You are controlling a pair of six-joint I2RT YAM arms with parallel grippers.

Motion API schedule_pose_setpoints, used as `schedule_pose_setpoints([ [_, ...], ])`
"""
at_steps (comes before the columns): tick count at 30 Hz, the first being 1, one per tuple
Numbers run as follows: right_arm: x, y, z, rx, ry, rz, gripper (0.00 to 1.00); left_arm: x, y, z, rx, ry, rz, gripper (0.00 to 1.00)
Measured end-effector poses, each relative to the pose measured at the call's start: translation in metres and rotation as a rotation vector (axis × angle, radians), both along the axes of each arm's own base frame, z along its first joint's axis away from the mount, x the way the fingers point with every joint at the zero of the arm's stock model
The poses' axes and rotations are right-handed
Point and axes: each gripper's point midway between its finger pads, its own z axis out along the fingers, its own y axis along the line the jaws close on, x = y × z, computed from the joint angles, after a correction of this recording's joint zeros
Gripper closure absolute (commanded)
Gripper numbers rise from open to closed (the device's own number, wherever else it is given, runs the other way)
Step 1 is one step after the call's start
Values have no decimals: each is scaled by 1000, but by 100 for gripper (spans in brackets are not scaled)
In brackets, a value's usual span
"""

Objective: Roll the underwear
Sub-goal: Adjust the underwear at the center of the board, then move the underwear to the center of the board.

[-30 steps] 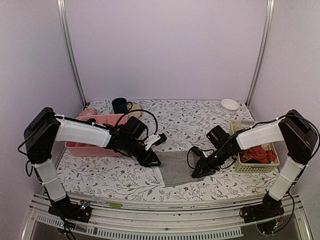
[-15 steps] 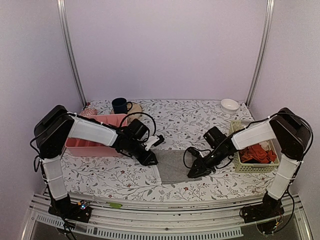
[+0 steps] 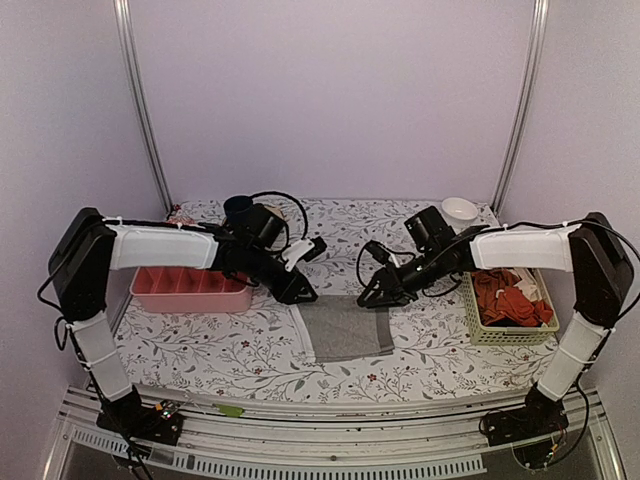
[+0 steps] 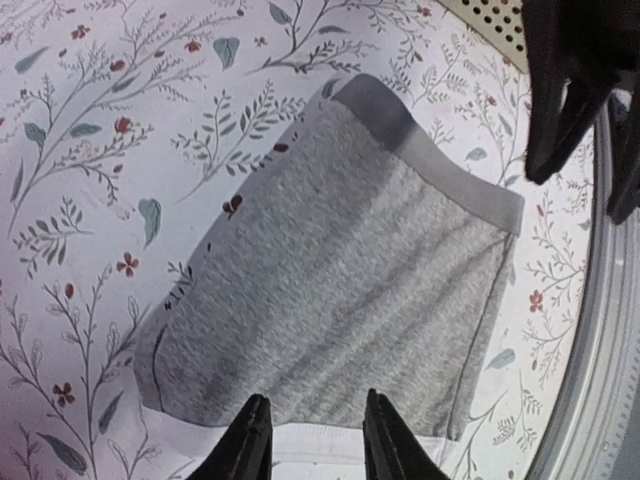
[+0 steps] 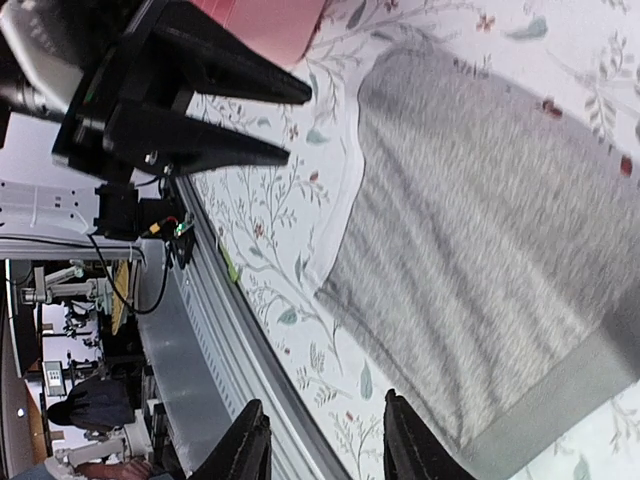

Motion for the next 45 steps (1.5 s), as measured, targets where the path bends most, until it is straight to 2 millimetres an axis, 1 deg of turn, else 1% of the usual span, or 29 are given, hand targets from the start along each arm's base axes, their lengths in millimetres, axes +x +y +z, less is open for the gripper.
schedule_pose_setpoints([
  [2,17,8,-1,4,-20,-13,62,10,-8,7,-17,-20,4,68],
  [4,33,15,-12,-12,-19,-32,63,22,-15,6,-20,-36,17,68],
  [5,39,16,-20,-23,-14,-42,63,27,-17,1,-13,-39,25,68],
  [7,46,14,-42,-58,12,-63,64,32,-16,-14,11,-27,39,69],
  [11,55,0,-80,-125,73,-106,64,37,-2,-59,96,27,75,70],
  [12,57,-5,-87,-136,83,-117,64,38,4,-67,114,39,85,70],
  [13,57,-8,-91,-139,91,-122,64,39,9,-72,118,45,89,70],
  [14,57,-10,-92,-134,93,-122,64,41,11,-72,118,44,95,70],
  [18,52,-10,-94,-97,88,-104,64,44,19,-71,118,29,92,70],
  [21,42,-7,-91,-83,86,-81,64,37,23,-72,114,27,75,70],
  [25,15,6,-92,-90,94,-18,64,30,26,-71,111,34,56,71],
  [27,0,9,-93,-88,97,11,64,24,29,-71,116,36,51,71],
  [30,-19,4,-93,-84,111,31,63,8,40,-72,124,51,45,71],
  [33,-30,-1,-91,-80,131,31,61,-5,49,-71,126,56,45,70],
  [37,-37,-1,-78,-67,122,36,61,-10,53,-66,119,46,44,69],
  [41,-36,4,-56,-34,73,45,61,-5,49,-53,97,11,38,68],
  [43,-33,6,-48,-24,45,49,65,-4,44,-43,79,-14,25,68],
  [45,-29,7,-46,-31,25,50,69,-4,38,-32,60,-37,8,69],
])
